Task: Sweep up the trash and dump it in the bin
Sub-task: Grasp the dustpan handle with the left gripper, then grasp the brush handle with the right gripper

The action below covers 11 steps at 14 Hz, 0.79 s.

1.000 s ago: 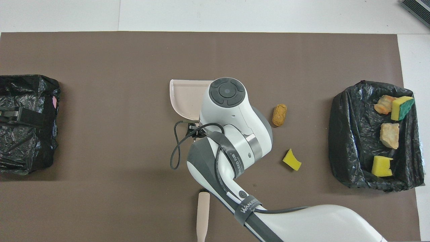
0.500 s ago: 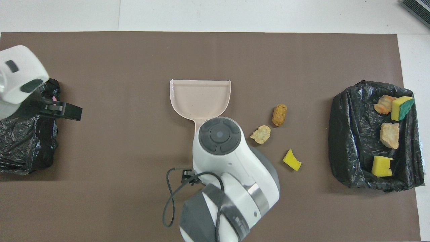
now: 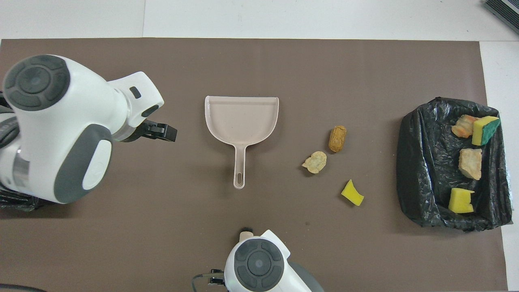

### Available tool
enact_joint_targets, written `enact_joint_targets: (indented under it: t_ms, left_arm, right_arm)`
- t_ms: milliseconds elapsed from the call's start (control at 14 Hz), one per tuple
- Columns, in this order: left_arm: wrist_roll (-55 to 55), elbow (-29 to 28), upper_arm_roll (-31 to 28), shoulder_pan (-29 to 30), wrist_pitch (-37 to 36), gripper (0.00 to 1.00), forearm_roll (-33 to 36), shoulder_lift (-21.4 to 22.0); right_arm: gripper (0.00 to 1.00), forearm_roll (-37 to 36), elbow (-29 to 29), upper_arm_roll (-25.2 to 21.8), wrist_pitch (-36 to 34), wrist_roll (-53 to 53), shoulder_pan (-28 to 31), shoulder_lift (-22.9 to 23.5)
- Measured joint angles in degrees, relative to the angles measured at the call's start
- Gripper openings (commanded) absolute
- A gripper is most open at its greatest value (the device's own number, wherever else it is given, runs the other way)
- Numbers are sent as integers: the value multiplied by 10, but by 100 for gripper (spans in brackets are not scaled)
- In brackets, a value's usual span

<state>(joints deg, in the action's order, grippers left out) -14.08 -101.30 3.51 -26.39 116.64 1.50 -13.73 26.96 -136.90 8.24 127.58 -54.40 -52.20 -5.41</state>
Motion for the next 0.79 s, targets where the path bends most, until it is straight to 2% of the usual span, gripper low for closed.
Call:
enact_joint_targets:
  t_ms: [286, 429, 571, 643, 714, 786]
  left_arm:
    - [-54, 0, 0, -56, 40, 100, 0, -38]
    - [-68, 0, 0, -70, 50, 100, 0, -59]
    - [-83, 0, -1, -76, 61, 100, 0, -75]
    - [-87, 0, -1, -78, 62, 100, 0, -79]
    - [-89, 0, -1, -79, 62, 100, 0, -80]
    - [-89, 0, 0, -79, 62, 100, 0, -80]
  right_arm:
    - [100, 14, -37, 0, 43, -4, -17, 0]
    - [94, 30, -48, -1, 63, -4, -25, 0]
    - [72, 46, -62, -1, 85, -5, -43, 0]
    - [44, 48, -65, -1, 87, -5, -47, 0]
    - [2, 49, -66, -1, 87, -5, -48, 0]
    - [0, 49, -66, -1, 87, -5, -48, 0]
